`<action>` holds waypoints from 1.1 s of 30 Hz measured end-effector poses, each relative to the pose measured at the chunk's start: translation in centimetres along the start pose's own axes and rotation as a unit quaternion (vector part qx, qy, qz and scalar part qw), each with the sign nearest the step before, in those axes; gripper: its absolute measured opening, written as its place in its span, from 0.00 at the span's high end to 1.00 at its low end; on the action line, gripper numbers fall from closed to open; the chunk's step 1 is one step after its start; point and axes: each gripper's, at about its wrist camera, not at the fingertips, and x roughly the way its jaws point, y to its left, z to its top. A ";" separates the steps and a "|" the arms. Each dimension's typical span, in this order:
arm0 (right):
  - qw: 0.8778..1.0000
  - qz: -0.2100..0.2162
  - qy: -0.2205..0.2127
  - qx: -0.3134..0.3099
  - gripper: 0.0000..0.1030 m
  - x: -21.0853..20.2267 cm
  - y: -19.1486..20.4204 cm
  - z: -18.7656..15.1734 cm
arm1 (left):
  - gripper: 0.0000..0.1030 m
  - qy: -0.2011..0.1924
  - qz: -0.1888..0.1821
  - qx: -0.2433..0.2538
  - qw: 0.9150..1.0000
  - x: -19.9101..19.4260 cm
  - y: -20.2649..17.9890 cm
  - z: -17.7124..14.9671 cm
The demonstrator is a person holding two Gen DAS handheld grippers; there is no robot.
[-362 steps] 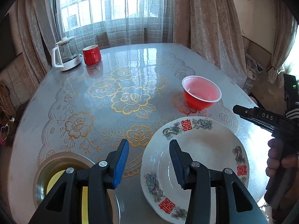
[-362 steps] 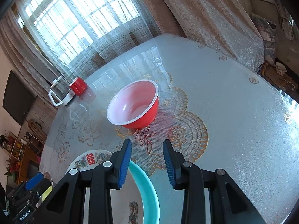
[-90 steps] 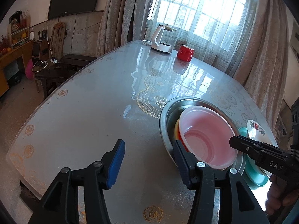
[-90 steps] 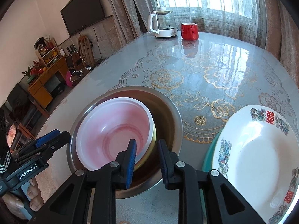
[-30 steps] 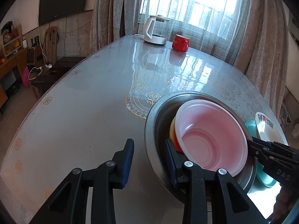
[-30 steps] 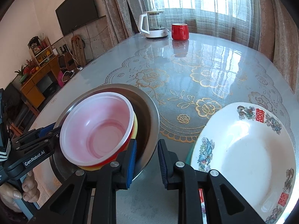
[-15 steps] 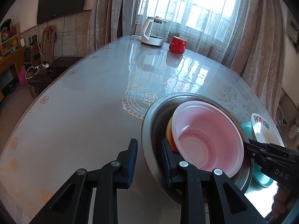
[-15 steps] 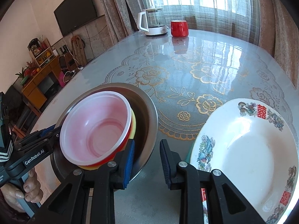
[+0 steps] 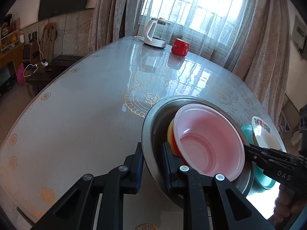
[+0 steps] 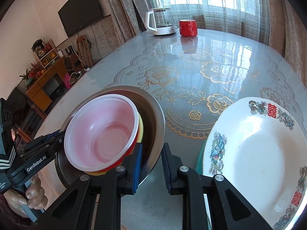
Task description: Organize plates and bowls
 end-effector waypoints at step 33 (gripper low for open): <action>0.998 0.042 -0.008 0.037 0.80 -1.0 -0.8 -1.2 | 0.81 0.004 0.010 0.017 1.000 -1.1 -0.8 -1.3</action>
